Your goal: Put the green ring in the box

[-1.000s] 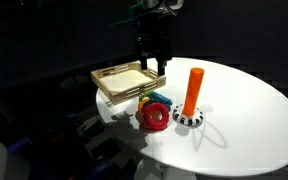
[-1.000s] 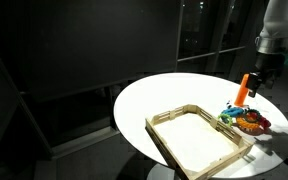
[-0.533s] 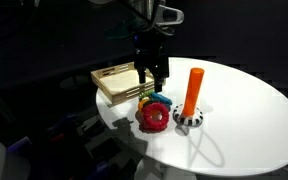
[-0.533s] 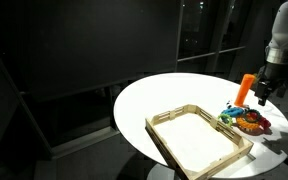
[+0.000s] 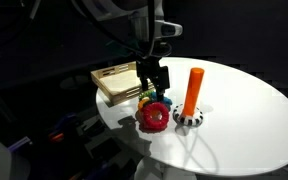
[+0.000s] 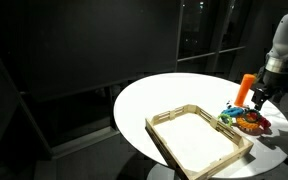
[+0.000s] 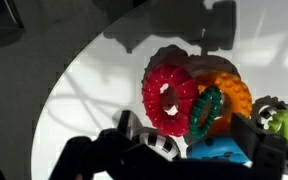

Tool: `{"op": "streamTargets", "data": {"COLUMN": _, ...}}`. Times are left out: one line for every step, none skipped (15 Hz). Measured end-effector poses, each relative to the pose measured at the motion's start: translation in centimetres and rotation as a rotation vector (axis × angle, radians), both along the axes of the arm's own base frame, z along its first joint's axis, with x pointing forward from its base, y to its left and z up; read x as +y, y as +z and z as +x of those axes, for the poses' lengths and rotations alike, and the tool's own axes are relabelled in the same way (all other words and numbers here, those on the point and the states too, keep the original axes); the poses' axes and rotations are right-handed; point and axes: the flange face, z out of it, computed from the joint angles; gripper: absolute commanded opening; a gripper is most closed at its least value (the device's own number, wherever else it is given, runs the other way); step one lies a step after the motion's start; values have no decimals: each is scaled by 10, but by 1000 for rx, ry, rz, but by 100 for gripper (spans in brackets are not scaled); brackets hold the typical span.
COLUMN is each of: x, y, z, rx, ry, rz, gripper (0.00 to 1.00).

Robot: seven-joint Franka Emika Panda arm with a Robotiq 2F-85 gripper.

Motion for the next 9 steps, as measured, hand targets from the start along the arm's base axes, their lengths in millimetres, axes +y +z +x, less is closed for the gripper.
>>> {"op": "streamTargets", "data": {"x": 1, "y": -3, "z": 1, "rx": -7, "ry": 1, "rz": -7, "gripper": 100}}
{"op": "streamTargets", "data": {"x": 2, "y": -7, "z": 2, "rx": -12, "ry": 2, "rz": -15, "gripper": 100}}
{"op": "streamTargets", "data": {"x": 3, "y": -10, "z": 2, "rx": -15, "ry": 1, "rz": -21, "gripper": 100}}
{"op": "streamTargets", "data": {"x": 3, "y": -14, "z": 2, "rx": -17, "ry": 2, "rz": -26, "gripper": 98}}
{"op": "streamTargets", "data": {"x": 4, "y": -17, "z": 3, "rx": -18, "ry": 0, "rz": -30, "gripper": 94}}
{"op": "streamTargets", "data": {"x": 4, "y": -20, "z": 3, "rx": -17, "ry": -1, "rz": -33, "gripper": 84}}
{"op": "streamTargets", "data": {"x": 4, "y": -23, "z": 3, "rx": -15, "ry": -1, "rz": -36, "gripper": 73}}
{"op": "streamTargets", "data": {"x": 4, "y": -25, "z": 3, "rx": -12, "ry": -1, "rz": -39, "gripper": 69}}
{"op": "streamTargets", "data": {"x": 4, "y": -27, "z": 3, "rx": -10, "ry": -3, "rz": -40, "gripper": 66}}
